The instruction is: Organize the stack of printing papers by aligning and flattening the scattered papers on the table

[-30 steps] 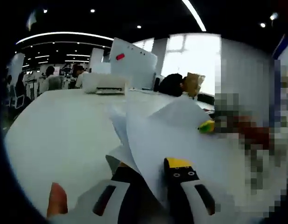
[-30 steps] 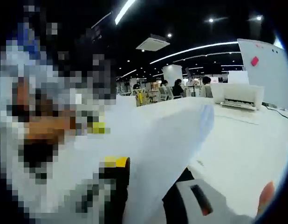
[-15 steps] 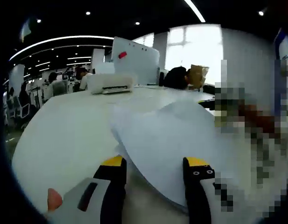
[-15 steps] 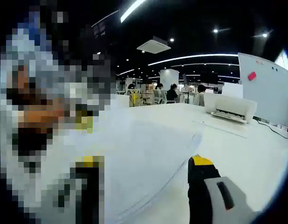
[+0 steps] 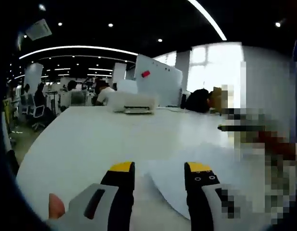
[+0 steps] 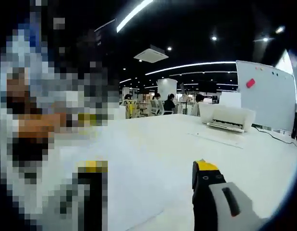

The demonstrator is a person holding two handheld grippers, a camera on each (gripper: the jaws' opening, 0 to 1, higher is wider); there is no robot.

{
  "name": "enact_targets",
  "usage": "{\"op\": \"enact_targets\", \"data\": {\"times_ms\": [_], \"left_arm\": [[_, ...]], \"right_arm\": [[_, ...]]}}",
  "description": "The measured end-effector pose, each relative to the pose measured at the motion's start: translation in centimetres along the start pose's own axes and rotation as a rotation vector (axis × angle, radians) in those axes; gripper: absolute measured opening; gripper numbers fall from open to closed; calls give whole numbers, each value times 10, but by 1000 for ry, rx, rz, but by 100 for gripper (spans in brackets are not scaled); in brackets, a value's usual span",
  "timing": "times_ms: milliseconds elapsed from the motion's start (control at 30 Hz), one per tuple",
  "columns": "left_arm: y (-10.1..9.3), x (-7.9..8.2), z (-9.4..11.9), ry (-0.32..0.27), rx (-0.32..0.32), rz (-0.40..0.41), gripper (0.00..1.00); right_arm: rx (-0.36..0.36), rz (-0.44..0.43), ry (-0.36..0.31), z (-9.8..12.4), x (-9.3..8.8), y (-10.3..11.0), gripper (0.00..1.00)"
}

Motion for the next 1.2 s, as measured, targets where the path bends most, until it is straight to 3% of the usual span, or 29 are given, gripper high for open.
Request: {"op": "enact_targets", "data": {"times_ms": [67, 200, 333, 400, 533, 733, 867, 967, 1200], "left_arm": [[-12, 0, 11, 18, -44, 8, 42], [-44, -9, 30, 56, -92, -101, 46], [-67, -29, 48, 122, -140, -80, 49], [-77, -40, 57, 156, -160, -80, 55], [-94, -54, 72, 205, -157, -144, 78], [-115, -66, 83, 166, -216, -93, 90], [-126, -77, 88, 167, -262, -63, 97], [-132, -84, 89, 191, -282, -67, 97], [-137, -88, 91, 201, -277, -94, 97]], "right_arm": [[15, 23, -4, 12, 7, 5, 59], [62, 68, -27, 41, 16, 26, 45], [93, 77, -12, 66, 11, 46, 42], [89, 81, 9, 73, 8, 51, 45], [89, 51, 33, 87, 3, 64, 62], [36, 62, 51, 99, -13, 73, 64], [44, 54, 56, 100, -23, 85, 75], [71, 19, 41, 100, -28, 94, 82], [70, 16, 25, 94, -36, 97, 89]]}}
Point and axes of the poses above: the point that each gripper's makers call its tool centre point, and the gripper's own axes: z roughly backward along the fingers, y roughly to its left, x roughly out of its top, the point moved 5 cm from there along z, roughly backward along the fingers, and after that the axes turned 12 degrees about -x, right-handed, at the moved point
